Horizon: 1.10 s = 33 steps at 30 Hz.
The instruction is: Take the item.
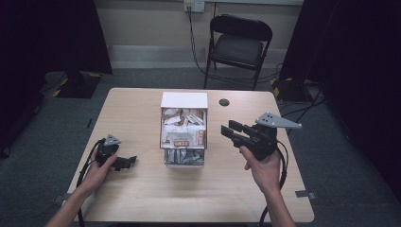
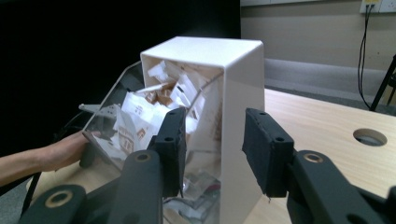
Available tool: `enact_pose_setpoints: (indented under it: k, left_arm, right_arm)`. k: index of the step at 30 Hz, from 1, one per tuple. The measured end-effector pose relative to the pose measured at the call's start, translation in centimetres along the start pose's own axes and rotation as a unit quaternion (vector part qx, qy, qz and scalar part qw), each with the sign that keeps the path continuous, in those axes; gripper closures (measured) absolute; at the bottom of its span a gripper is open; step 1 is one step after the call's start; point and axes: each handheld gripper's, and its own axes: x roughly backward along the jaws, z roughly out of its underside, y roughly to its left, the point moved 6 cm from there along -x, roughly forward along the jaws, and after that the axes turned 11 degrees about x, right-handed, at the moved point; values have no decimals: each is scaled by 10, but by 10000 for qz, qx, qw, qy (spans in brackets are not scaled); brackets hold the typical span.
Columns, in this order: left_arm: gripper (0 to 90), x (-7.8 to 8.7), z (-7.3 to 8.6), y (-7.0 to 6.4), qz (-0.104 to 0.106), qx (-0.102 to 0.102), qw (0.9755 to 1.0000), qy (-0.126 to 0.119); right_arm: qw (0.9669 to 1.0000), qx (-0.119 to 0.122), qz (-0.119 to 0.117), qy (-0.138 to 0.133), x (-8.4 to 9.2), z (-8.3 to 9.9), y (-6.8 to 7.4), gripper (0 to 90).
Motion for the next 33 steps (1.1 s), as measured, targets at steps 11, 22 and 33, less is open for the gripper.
enact_pose_setpoints:
  k: [11,22,33]
  left_arm:
    - [0,0,0,0,3,-1,10000,-1]
    - [0,0,0,0,4,0,10000,-2]
    - [0,0,0,0,3,1,10000,-1]
  right_arm:
    - [9972,42,-711,240,-21,-11,21,589]
    - [9915,337,-1194,394,-48,-12,41,541]
    - [9873,515,-1385,580,-71,-14,52,535]
